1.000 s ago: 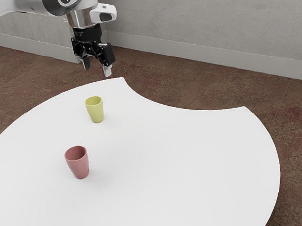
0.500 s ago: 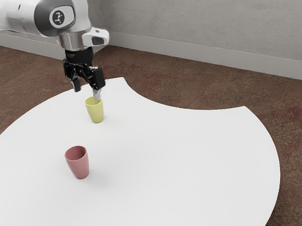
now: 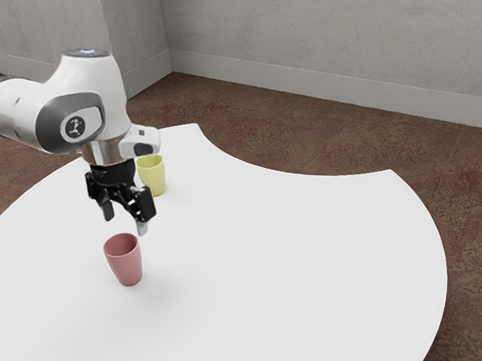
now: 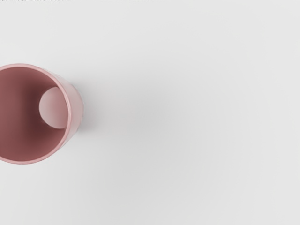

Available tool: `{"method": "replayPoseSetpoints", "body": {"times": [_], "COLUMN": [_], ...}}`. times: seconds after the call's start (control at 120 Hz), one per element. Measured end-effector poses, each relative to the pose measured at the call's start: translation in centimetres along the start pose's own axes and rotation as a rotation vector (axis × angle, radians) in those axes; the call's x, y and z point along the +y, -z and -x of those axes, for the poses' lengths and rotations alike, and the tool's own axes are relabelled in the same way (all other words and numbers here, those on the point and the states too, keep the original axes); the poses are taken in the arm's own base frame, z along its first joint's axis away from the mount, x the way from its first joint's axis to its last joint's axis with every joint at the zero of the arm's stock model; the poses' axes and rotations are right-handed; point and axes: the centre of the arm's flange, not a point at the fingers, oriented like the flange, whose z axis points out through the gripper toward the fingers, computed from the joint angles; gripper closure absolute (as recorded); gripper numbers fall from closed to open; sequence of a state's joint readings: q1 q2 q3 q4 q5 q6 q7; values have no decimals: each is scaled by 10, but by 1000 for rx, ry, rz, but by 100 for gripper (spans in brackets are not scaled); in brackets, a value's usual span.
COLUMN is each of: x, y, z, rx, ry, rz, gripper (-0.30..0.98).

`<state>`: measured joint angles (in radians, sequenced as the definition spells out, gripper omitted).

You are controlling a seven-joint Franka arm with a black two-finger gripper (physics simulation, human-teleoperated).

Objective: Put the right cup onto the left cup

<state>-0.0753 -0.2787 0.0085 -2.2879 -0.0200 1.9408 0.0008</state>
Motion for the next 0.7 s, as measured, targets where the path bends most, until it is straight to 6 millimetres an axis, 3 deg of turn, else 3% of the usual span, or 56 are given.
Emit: {"method": "replayPoseSetpoints", "body": {"times": [0.342,0.7], "x": [-15,-25], "y": [-56,-105], "z": [-30,-42], "rx": [-19,-17], "ry": [83,126], "rz": [1,-13], "gripper": [0,0]}}
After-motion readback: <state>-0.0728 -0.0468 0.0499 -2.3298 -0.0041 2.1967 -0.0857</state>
